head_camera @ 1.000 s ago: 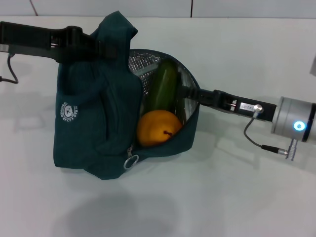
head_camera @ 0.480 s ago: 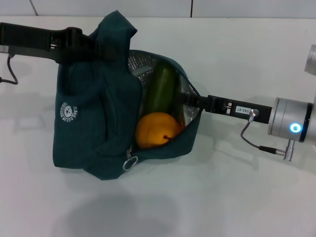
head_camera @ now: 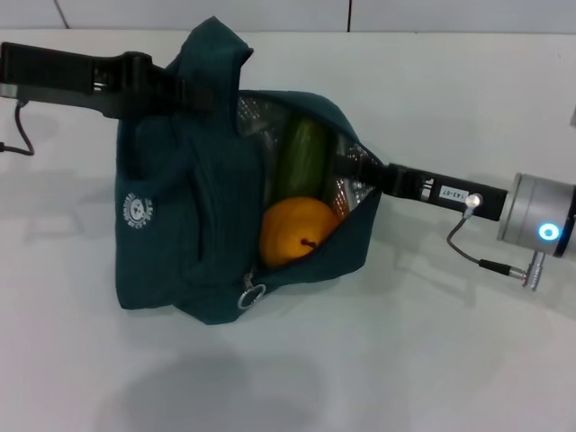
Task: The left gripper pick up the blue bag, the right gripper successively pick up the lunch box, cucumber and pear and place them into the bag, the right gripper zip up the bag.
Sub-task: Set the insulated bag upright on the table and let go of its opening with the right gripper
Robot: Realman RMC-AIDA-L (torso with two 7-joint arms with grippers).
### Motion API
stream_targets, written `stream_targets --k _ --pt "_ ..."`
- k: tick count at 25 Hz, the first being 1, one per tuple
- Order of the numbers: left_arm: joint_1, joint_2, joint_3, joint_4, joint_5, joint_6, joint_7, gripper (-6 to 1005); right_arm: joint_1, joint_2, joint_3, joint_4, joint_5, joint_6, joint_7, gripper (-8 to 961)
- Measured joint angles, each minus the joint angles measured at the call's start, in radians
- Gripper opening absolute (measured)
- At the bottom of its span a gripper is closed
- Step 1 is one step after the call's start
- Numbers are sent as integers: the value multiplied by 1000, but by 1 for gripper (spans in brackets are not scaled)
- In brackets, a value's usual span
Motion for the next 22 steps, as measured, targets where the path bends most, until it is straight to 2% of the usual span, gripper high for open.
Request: stream_targets --k 3,6,10,16,17,22 --pt "-4 -5 19 -3 -13 14 -3 44 -22 -2 55 -6 1 -69 -45 129" --pt "-9 -13 36 -11 -32 28 -4 44 -58 -8 159 -11 0 -190 -99 103" --pt "-24 -17 38 -57 -56 29 12 44 -114 -32 246 -46 -6 -309 -120 73" --pt "-60 -33 43 -129 -58 11 44 44 -178 -65 276 -69 -8 -363 -118 50" --pt "-77 -39 44 -165 -15 -13 52 44 -180 -68 276 -63 -8 -363 -118 50" --pt "-82 -38 43 -202 71 -36 60 44 -205 -84 310 -37 -8 -371 -116 49"
